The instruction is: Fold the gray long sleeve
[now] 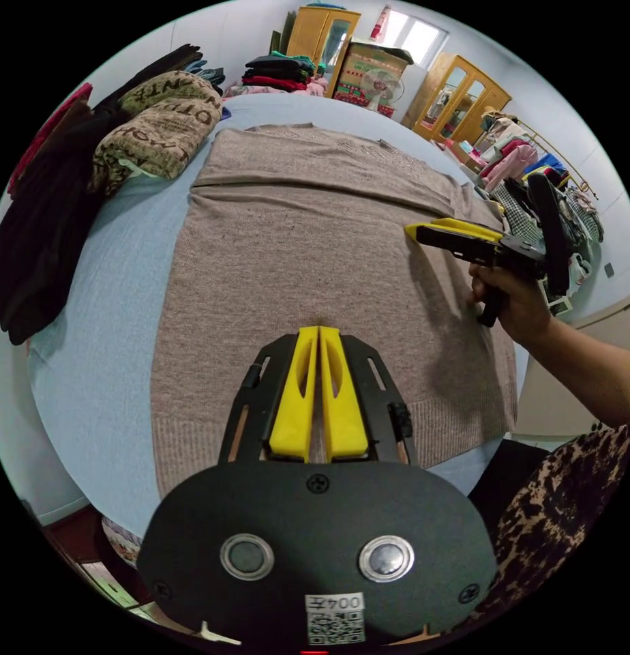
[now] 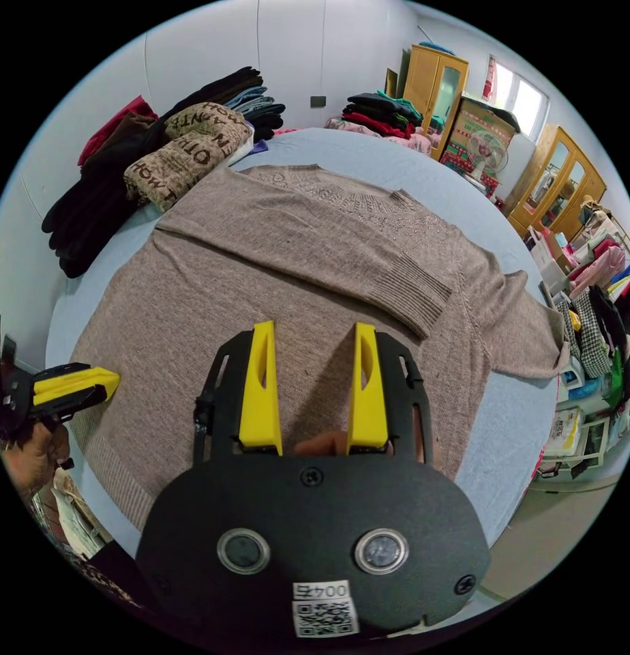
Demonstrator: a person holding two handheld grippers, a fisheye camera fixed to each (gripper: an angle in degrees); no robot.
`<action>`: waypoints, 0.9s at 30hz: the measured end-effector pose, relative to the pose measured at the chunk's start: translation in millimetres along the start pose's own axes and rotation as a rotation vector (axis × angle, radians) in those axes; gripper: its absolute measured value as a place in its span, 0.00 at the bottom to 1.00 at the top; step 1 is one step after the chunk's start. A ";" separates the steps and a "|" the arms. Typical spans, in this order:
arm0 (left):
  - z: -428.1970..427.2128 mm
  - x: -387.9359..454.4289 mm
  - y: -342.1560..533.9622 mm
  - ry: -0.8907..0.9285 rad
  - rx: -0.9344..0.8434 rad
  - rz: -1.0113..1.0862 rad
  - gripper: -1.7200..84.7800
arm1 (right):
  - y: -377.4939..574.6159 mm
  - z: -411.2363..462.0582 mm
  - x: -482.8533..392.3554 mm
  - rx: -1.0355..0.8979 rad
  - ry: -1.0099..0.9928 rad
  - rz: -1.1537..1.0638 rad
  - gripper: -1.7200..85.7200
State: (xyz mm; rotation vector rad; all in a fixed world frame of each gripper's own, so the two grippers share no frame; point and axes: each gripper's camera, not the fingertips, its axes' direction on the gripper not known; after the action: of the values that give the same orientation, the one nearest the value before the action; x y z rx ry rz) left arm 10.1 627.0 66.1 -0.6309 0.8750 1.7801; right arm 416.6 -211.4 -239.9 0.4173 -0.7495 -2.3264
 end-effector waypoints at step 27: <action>6.3 23.4 0.6 -0.053 -0.096 0.040 0.02 | -57.7 -25.9 30.1 -0.659 -0.137 -0.141 0.07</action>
State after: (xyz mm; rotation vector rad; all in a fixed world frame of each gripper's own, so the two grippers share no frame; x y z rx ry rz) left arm 1.2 644.9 52.4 -0.6288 0.7748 1.8756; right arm 378.5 -205.9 -298.5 0.0134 0.0180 -2.5804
